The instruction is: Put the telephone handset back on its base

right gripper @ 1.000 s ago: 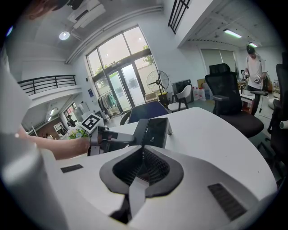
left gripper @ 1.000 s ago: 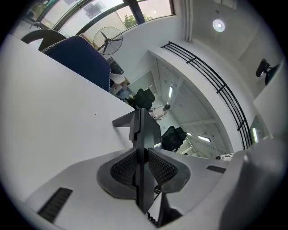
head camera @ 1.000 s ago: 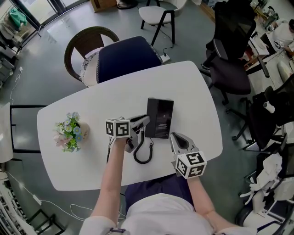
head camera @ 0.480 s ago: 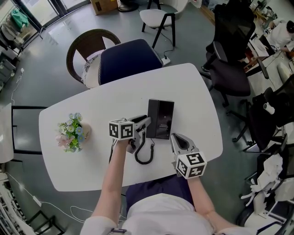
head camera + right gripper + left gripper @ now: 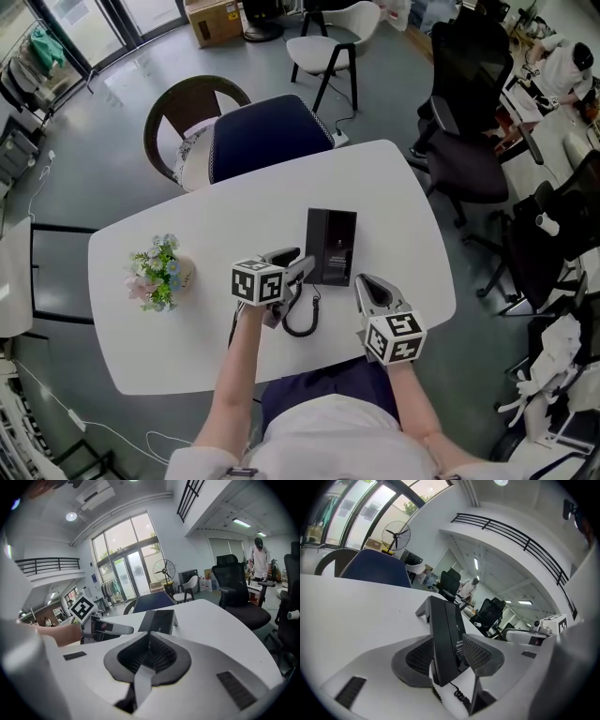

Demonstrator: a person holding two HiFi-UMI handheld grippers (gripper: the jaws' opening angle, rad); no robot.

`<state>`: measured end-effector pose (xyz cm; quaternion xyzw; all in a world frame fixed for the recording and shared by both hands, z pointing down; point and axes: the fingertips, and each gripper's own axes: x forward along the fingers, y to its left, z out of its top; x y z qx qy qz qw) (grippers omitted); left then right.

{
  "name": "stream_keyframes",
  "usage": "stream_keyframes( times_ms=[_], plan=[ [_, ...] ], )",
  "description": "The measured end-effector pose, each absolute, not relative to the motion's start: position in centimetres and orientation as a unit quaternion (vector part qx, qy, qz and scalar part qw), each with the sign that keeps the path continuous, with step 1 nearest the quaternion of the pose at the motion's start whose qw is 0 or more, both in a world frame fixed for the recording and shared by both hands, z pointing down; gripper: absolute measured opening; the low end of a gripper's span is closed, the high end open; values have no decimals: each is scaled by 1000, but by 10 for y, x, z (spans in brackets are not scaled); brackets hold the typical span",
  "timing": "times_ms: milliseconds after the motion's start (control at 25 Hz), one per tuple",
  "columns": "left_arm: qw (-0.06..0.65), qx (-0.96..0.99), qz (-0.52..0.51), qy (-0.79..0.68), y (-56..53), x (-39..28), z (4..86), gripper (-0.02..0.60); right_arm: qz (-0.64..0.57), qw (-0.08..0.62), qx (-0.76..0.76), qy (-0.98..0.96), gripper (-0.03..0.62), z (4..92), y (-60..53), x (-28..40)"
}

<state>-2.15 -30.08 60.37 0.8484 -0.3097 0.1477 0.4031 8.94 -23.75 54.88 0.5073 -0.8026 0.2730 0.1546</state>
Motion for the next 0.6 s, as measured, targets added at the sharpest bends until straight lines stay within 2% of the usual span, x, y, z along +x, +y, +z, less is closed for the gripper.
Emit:
stream_keyframes(
  times_ms=[600],
  plan=[
    [358, 860, 118, -345, -237, -41, 560, 207, 244, 132, 525, -804, 37, 524, -210, 83]
  ],
)
